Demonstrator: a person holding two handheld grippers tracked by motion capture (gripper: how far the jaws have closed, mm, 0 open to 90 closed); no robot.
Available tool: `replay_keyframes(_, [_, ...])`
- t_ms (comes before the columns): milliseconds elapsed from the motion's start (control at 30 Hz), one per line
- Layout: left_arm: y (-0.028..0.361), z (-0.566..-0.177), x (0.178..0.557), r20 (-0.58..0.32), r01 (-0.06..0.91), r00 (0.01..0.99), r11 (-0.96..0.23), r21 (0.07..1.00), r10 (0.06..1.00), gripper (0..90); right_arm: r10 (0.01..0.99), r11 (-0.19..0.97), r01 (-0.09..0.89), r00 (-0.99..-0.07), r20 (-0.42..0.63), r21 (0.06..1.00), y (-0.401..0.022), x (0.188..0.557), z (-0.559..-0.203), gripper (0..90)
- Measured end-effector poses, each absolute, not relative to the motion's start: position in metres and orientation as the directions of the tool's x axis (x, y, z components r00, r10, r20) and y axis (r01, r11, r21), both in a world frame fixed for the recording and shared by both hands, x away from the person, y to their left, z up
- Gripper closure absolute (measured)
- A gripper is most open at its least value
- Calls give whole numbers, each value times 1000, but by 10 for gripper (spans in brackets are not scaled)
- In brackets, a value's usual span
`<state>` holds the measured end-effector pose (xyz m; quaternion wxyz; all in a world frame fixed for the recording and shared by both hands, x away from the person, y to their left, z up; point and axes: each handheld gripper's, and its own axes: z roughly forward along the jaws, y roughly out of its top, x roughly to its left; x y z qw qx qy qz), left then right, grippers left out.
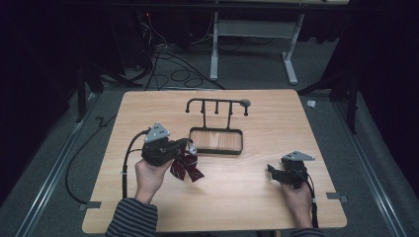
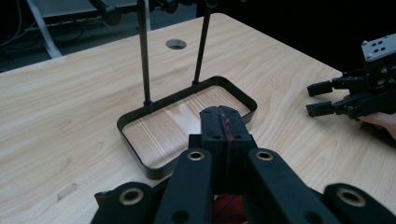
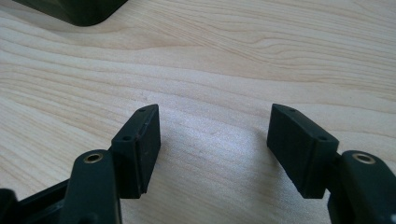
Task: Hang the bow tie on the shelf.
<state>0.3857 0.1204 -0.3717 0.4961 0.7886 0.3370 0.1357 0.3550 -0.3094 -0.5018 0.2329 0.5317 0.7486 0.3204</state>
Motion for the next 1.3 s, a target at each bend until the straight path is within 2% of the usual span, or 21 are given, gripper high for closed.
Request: replay_keyframes(1300, [82, -331, 420, -105, 355, 788, -308, 883, 607, 900, 945, 224, 647, -326, 0, 729, -310, 355, -502, 360])
